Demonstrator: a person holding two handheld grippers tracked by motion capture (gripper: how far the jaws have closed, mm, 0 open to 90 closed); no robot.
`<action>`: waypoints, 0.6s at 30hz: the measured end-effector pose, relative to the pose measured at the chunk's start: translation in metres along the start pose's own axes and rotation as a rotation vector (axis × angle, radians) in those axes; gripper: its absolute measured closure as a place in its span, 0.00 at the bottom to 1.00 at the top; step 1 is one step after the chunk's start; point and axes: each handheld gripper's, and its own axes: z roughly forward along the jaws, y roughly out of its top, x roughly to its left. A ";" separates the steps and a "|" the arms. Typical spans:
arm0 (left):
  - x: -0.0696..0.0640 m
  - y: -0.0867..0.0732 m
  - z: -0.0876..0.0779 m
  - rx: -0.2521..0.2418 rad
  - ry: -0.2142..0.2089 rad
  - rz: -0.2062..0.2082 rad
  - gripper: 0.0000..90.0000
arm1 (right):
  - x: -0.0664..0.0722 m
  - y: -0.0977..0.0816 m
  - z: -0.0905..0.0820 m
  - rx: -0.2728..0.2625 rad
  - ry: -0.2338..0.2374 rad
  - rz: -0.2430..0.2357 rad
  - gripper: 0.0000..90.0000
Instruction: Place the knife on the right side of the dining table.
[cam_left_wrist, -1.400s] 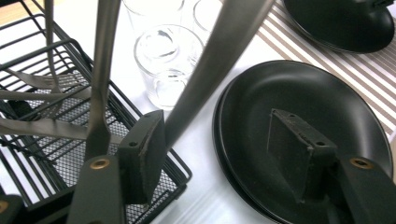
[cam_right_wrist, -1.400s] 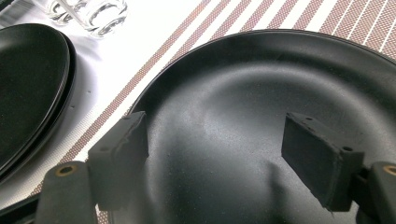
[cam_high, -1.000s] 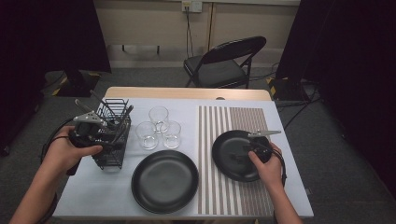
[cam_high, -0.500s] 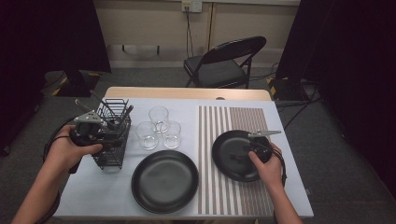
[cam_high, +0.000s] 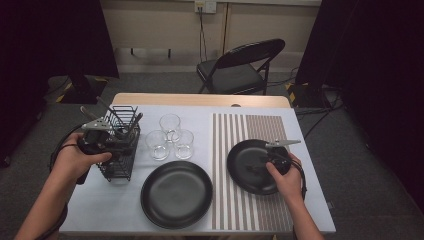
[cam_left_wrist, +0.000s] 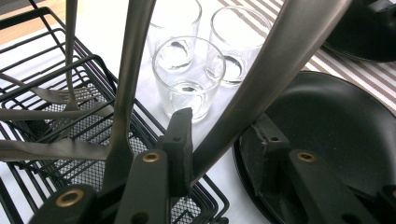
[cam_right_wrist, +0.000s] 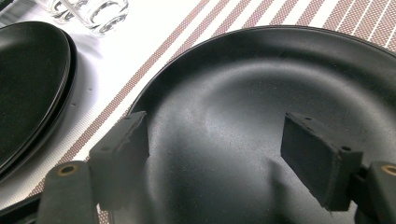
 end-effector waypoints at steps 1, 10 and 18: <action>0.000 0.000 0.000 0.001 0.000 0.000 0.72 | 0.000 0.000 0.000 -0.001 -0.002 0.002 0.25; 0.000 0.001 -0.001 0.008 0.013 0.021 0.74 | 0.000 0.000 -0.001 -0.003 -0.002 0.002 0.25; 0.000 0.003 -0.004 0.005 0.035 0.025 0.75 | -0.001 0.000 -0.001 -0.003 -0.004 0.003 0.25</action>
